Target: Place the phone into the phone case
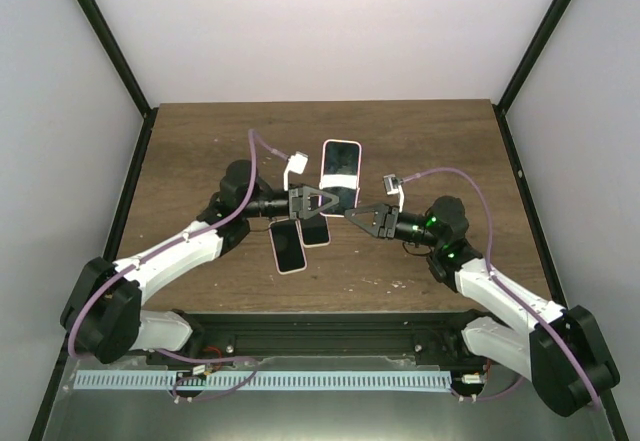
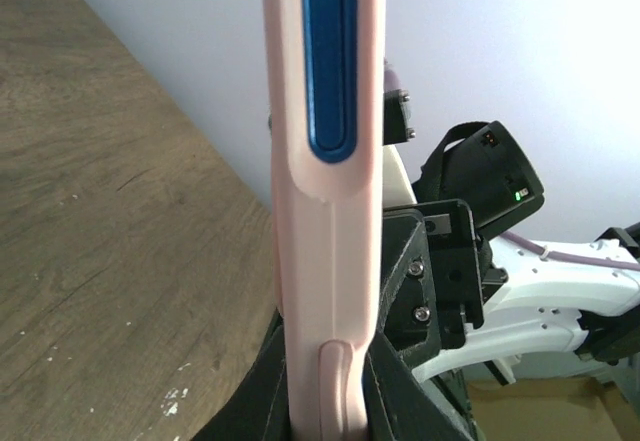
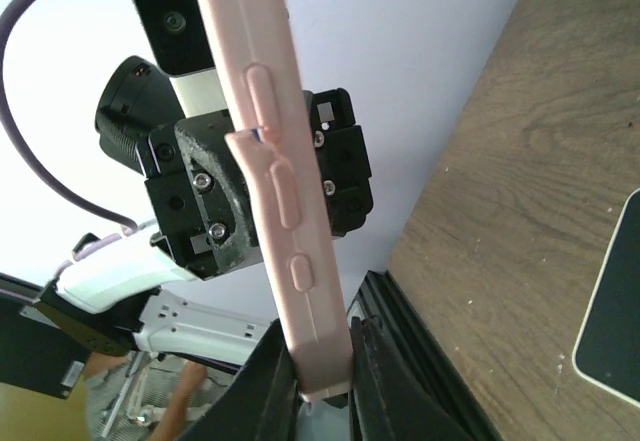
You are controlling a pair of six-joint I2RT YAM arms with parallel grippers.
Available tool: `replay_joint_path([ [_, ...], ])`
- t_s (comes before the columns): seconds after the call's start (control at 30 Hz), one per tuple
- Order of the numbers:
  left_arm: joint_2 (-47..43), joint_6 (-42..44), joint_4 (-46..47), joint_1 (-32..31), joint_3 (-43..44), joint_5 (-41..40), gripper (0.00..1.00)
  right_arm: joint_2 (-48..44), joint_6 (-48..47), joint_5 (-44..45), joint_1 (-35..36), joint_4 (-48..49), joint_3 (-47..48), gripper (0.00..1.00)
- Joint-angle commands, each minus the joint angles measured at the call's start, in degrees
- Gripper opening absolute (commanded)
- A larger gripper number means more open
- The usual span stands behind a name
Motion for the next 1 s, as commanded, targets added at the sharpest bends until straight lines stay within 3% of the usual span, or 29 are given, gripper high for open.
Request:
replay_joint_path([
  [0.0, -0.76, 9.31, -4.7, -0.26, 1.09, -2.34, 0.0, -0.07, 2.11, -1.03, 0.5, 2.69, 1.11, 0.04],
  [0.1, -0.67, 14.42, -10.74, -0.27, 1.84, -4.18, 0.0, -0.09, 4.79, -0.38, 0.5, 2.17, 1.2, 0.01],
  [0.27, -0.71, 13.75, -9.87, -0.25, 2.12, -2.35, 0.0, -1.41, 2.68, 1.52, 0.59, 1.31, 0.14, 0.01],
  [0.4, -1.4, 8.19, -3.23, -0.2, 0.34, 0.34, 0.0, -2.47, 0.99, 2.62, 0.59, 1.61, -0.59, 0.21],
  [0.63, -2.53, 0.42, 4.07, -0.27, -2.73, 3.94, 0.0, -2.55, -0.27, 4.58, 0.59, 2.35, -0.35, 0.28],
  [0.73, -2.68, -0.93, 4.11, -0.26, -3.31, 4.53, 0.0, -2.05, -0.66, 4.03, 0.59, 3.64, -0.02, 0.25],
  [0.83, -2.81, 0.2, 2.07, -0.24, -3.39, 4.29, 0.04, -1.72, -1.85, 3.58, 0.59, 3.62, 0.42, 0.1],
  [0.9, -3.15, 1.2, 0.38, -0.2, -3.22, 3.83, 0.1, -1.77, -3.3, 3.13, 0.59, 2.05, 0.83, 0.05],
  [0.97, -3.78, 3.16, -2.78, -0.15, -2.64, 3.37, 0.26, -2.27, -5.8, 3.3, 0.59, -1.85, 1.47, 0.02],
])
